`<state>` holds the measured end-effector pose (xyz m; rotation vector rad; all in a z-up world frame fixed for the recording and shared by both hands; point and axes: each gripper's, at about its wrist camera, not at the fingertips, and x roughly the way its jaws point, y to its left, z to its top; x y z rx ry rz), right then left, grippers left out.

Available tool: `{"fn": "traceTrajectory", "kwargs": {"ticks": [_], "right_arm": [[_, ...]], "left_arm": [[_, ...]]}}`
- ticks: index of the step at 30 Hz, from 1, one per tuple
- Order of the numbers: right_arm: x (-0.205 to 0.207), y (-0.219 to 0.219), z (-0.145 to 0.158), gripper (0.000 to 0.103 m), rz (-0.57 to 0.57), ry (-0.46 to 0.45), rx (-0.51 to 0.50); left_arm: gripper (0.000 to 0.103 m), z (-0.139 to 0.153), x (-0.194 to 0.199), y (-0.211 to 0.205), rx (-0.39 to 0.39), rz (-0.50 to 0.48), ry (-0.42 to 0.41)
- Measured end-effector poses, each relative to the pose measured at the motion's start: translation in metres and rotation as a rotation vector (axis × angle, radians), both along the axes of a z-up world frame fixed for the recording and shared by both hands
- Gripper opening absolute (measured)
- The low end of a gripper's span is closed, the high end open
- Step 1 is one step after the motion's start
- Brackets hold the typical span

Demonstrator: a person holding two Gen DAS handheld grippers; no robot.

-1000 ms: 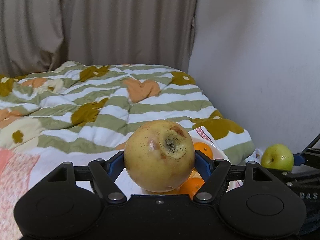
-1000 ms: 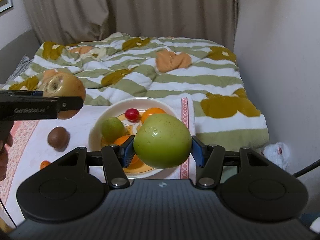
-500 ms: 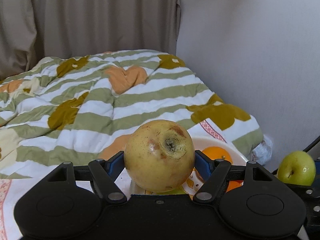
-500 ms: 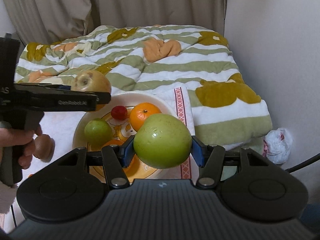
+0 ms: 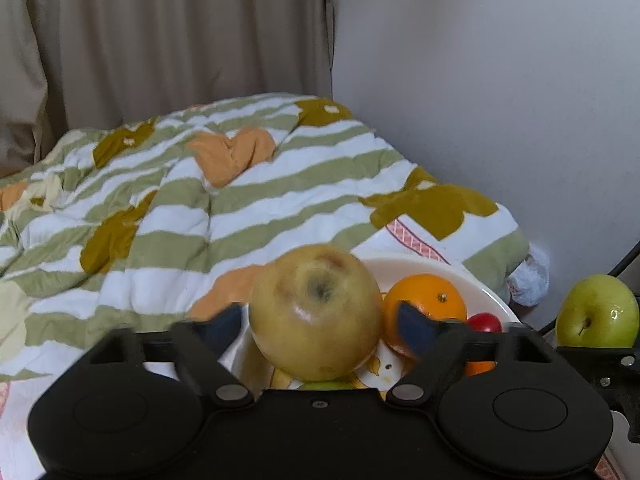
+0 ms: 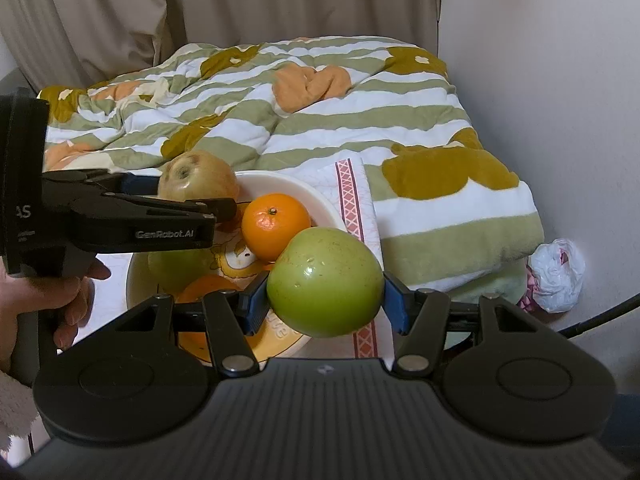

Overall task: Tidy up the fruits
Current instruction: 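Open the left tool over the bowl while the right tool releases the apple there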

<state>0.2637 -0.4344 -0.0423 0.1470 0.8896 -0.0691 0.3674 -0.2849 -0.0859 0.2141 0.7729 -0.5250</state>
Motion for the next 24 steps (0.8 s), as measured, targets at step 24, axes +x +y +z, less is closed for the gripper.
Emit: {"fn": "traceTrajectory", "kwargs": {"ticks": [24], "right_arm": [[-0.005, 0.013, -0.003, 0.073, 0.169, -0.024, -0.022]], "left_arm": [[0.103, 0.059, -0.075, 0.061, 0.004, 0.199, -0.056]]}}
